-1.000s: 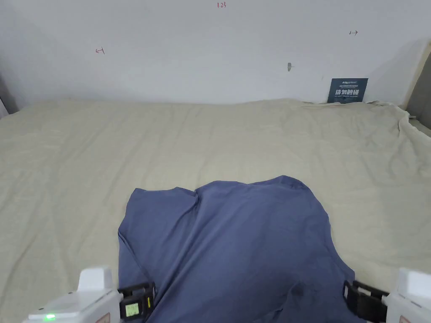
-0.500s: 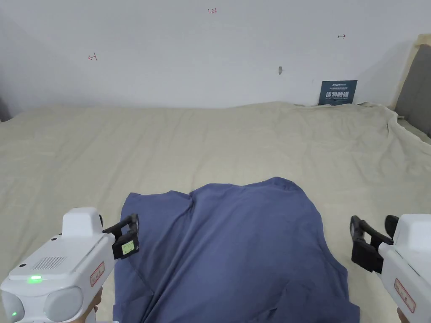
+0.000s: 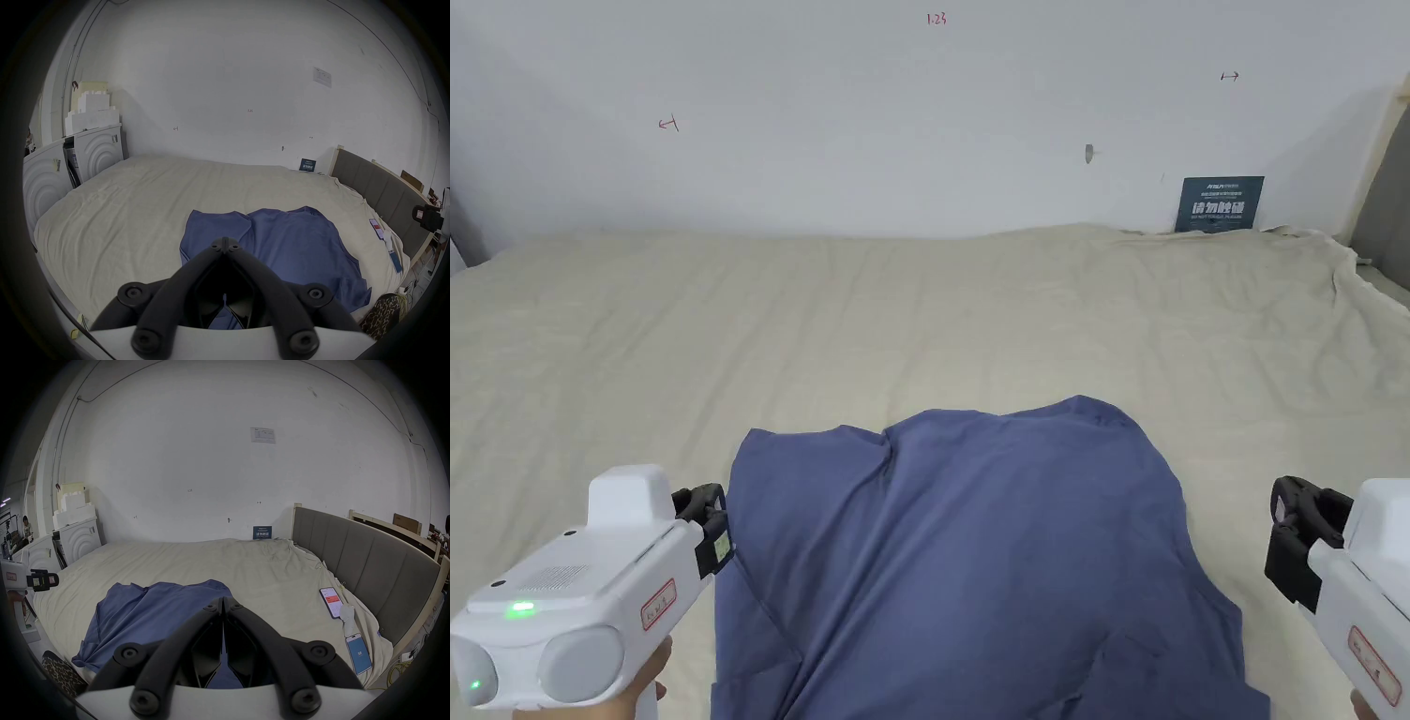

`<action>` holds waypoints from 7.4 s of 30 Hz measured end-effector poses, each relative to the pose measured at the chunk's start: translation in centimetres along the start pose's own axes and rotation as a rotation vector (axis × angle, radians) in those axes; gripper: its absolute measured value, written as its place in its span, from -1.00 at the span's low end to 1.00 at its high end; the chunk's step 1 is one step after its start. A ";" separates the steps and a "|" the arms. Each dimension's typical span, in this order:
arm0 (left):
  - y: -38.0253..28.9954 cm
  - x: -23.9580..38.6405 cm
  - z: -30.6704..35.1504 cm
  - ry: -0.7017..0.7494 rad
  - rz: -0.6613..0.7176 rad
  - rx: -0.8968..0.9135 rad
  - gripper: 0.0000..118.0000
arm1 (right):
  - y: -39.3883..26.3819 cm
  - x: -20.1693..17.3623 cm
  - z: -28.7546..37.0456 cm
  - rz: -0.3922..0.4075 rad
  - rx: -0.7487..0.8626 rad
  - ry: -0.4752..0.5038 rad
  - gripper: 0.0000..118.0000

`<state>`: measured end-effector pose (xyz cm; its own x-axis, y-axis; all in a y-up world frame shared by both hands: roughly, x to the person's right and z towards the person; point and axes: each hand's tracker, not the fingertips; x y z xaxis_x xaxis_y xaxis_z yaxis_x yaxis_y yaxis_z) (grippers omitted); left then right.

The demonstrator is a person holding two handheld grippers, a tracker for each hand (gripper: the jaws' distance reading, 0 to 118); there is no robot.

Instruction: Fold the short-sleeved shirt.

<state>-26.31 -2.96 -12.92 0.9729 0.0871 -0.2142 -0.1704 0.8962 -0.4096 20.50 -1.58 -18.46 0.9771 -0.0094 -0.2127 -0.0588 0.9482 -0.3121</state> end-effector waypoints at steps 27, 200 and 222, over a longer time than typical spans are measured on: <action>4.9 -7.4 -37.6 0.075 -0.038 -0.546 0.63 | -0.7 -2.1 -17.7 -0.007 -0.158 -0.020 -1.00; -13.8 -8.2 -4.2 0.108 0.175 -0.493 0.87 | -15.1 5.2 -2.9 -0.201 -0.486 -0.003 0.72; -2.7 0.0 3.8 0.006 -0.011 0.115 -0.71 | -1.6 -2.6 3.2 -0.005 0.037 -0.034 -0.75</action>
<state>-25.30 -3.75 -8.44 0.9736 0.0748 -0.2157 -0.1405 0.9410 -0.3078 18.67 -2.05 -14.48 0.9838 -0.0039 -0.1794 -0.0469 0.9593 -0.2783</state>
